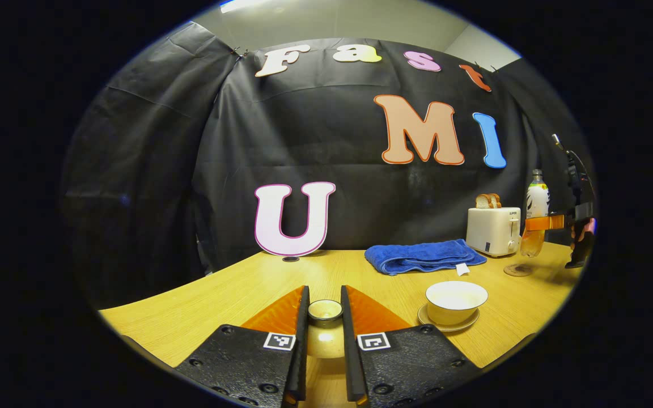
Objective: Open the teacup lid with one hand, grasp the water bottle and pour water into the teacup with the other hand; after pouring, place the water bottle on the coaster and then close the teacup lid.
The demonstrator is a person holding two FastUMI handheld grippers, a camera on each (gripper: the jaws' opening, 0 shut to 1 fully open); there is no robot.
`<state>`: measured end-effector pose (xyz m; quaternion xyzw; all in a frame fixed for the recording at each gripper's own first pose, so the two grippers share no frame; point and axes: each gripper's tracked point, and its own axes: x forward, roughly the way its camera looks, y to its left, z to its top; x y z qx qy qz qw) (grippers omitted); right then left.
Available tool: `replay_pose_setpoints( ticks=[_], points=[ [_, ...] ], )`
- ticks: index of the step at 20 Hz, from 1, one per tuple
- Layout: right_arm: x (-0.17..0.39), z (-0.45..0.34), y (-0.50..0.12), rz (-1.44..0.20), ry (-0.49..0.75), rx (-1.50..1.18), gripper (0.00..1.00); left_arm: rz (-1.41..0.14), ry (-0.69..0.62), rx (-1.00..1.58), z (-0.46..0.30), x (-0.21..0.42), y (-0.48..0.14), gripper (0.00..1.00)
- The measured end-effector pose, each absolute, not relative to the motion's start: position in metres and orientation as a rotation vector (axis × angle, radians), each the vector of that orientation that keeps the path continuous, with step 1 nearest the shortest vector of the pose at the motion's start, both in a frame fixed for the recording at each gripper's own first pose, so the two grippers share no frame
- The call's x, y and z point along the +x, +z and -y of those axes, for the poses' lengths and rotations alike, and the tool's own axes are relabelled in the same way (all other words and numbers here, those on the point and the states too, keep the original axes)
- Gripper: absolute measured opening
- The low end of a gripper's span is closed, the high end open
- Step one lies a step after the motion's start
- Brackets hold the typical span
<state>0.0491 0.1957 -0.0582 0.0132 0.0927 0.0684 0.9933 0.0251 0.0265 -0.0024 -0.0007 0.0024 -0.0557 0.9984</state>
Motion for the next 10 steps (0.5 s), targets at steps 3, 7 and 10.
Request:
replay_pose_setpoints(
  ticks=[3, 7, 10],
  points=[
    [0.050, -0.199, -0.061, -0.209, 0.123, 0.041, 0.65, -0.005, -0.112, -0.001, -0.026, 0.025, -0.002, 0.25],
    [0.057, -0.196, -0.075, -0.230, 0.112, 0.022, 0.65, -0.005, -0.112, -0.001, -0.026, 0.026, -0.002, 0.25],
    [0.059, -0.195, -0.081, -0.238, 0.116, 0.004, 0.65, -0.005, -0.113, -0.002, -0.025, 0.025, -0.003, 0.25]
  ],
)
